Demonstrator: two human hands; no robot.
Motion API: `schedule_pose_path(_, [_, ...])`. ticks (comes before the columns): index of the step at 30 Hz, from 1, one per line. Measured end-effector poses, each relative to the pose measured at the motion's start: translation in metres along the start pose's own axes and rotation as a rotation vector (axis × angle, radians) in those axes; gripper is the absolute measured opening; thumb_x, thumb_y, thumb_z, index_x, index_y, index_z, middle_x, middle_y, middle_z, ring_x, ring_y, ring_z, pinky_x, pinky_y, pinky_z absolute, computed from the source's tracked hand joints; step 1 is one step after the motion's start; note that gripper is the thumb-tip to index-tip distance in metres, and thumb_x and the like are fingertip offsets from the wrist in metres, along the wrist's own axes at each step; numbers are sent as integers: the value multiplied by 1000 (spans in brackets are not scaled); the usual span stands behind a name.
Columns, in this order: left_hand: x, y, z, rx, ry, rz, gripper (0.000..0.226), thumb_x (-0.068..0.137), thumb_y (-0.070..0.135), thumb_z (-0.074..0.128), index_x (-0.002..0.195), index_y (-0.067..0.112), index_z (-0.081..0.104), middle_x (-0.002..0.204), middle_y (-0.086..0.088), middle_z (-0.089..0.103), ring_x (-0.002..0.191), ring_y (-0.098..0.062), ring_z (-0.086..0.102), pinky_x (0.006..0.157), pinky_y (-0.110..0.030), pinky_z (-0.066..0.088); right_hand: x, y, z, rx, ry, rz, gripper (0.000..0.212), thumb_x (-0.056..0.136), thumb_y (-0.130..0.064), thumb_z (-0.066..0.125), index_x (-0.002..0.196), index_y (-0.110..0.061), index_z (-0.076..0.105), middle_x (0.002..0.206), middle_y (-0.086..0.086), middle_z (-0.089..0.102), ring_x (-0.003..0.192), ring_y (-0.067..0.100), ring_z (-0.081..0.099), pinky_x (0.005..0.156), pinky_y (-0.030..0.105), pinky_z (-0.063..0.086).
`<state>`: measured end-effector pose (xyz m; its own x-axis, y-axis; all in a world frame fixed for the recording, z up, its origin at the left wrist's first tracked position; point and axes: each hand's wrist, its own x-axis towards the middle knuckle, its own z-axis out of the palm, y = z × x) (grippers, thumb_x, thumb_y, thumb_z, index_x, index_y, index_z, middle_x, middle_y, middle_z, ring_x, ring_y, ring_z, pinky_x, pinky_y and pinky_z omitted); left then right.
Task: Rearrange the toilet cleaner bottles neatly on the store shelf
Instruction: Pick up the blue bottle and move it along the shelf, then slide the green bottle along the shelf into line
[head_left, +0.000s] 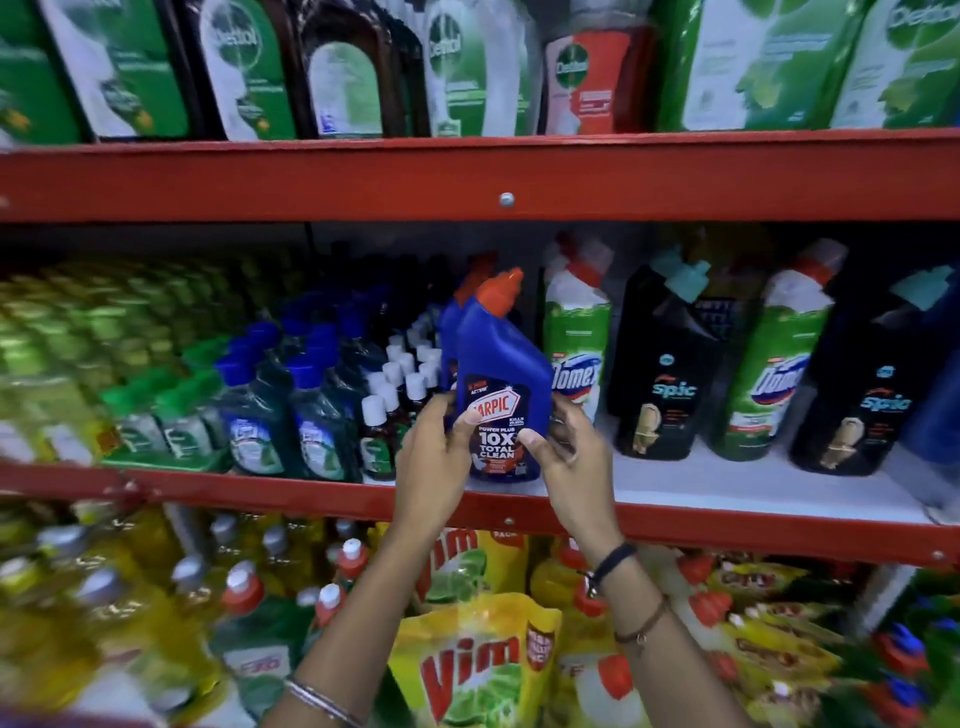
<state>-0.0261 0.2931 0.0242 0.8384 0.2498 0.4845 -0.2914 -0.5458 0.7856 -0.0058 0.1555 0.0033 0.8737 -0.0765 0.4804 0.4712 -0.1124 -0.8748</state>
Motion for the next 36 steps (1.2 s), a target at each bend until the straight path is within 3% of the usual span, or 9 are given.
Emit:
schedule_pose_path(3, [4,-15,-8,-10,-3,-20,28,94,35,46,116,22,54,103,3,65,95,-19,64,79,-47,56,2,4,16,10,-11,15,48,83,-13,66,128,-16,50,114,-7,63,104,0,61,84,16,53])
schedule_pose_path(10, [7,-36,-10,5,-35,-37,29,94,36,44,116,19,53,103,2,64,96,-21,64,79,-44,55,2,18,33,-76,-11,22,50,82,-14,66,130,-12,50,118,0,64,101,0,61,79,10,51])
schedule_pose_path(16, [10,-42,-5,44,-18,-11,34,95,37,42,122,18,51,113,-5,65,102,-23,62,82,-47,54,6,19,28,-188,-43,12,48,82,-24,67,126,-15,50,114,-1,65,98,9,64,81,27,56])
schedule_pose_path(22, [1,-38,2,24,62,-32,34,95,34,42,125,17,46,121,-6,60,102,-22,60,73,-33,50,6,16,21,-155,-77,29,43,80,-19,70,119,-10,57,105,-4,65,90,-4,62,71,6,50])
schedule_pose_path(25, [-12,-27,9,-65,168,-42,33,94,26,47,124,15,41,125,-5,49,104,-14,52,69,-9,43,2,16,11,-148,-76,21,36,83,-17,67,117,-10,59,111,1,68,95,2,64,76,6,49])
schedule_pose_path(27, [-20,-14,17,-169,286,8,29,92,20,49,119,15,41,125,-6,43,110,-16,49,79,-7,42,-3,16,-3,-137,-41,6,28,85,-17,64,112,-14,61,108,1,70,95,4,65,77,9,50])
schedule_pose_path(29, [-28,3,30,-234,356,95,23,91,17,48,113,18,44,123,-6,43,116,-20,47,94,-23,41,-6,13,-27,-110,38,-22,21,86,-18,63,106,-14,64,102,-1,71,93,3,65,75,11,50])
schedule_pose_path(31, [-34,22,49,-300,315,167,18,91,15,46,108,20,47,117,-4,47,114,-18,48,96,-27,40,-5,12,-56,-89,163,-44,17,87,-20,62,103,-15,65,98,-3,71,90,4,65,75,15,52])
schedule_pose_path(36, [-43,64,112,-435,-34,208,16,94,17,40,102,20,53,105,-1,58,101,-7,55,88,-18,43,8,17,-137,-142,392,-67,14,89,-22,60,101,-16,63,97,-1,69,91,7,64,76,16,51])
